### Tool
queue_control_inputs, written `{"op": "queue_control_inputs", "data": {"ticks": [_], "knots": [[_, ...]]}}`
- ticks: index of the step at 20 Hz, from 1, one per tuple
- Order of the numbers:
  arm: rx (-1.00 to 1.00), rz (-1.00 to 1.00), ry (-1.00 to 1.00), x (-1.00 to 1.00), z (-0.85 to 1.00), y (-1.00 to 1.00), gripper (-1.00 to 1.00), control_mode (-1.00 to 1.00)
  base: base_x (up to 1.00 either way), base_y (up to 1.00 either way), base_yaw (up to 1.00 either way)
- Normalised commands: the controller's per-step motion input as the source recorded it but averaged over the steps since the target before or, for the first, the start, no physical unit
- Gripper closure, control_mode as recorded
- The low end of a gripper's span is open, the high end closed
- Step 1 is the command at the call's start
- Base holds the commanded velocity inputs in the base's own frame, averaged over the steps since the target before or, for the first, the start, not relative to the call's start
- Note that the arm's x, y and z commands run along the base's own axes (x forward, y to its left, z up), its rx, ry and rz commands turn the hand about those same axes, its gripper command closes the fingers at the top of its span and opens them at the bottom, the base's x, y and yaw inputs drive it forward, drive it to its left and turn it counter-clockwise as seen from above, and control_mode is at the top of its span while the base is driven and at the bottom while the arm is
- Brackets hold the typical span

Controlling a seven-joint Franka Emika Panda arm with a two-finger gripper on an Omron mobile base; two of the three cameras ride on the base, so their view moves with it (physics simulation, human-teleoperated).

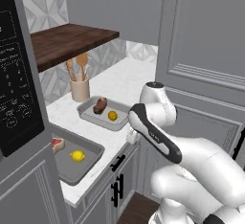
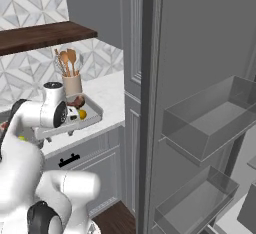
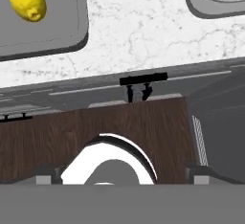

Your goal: Place one lemon and one steak in each tupperware on the nearby counter, to pack two identical lunches.

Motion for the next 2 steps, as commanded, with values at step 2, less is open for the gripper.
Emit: {"op": "queue_control_inputs", "data": {"ticks": [2], "knots": [[0.0, -0.29, 0.0, 0.0, 0.09, -0.77, -1.0, -1.0, 0.0, 0.0, 0.0]]}}
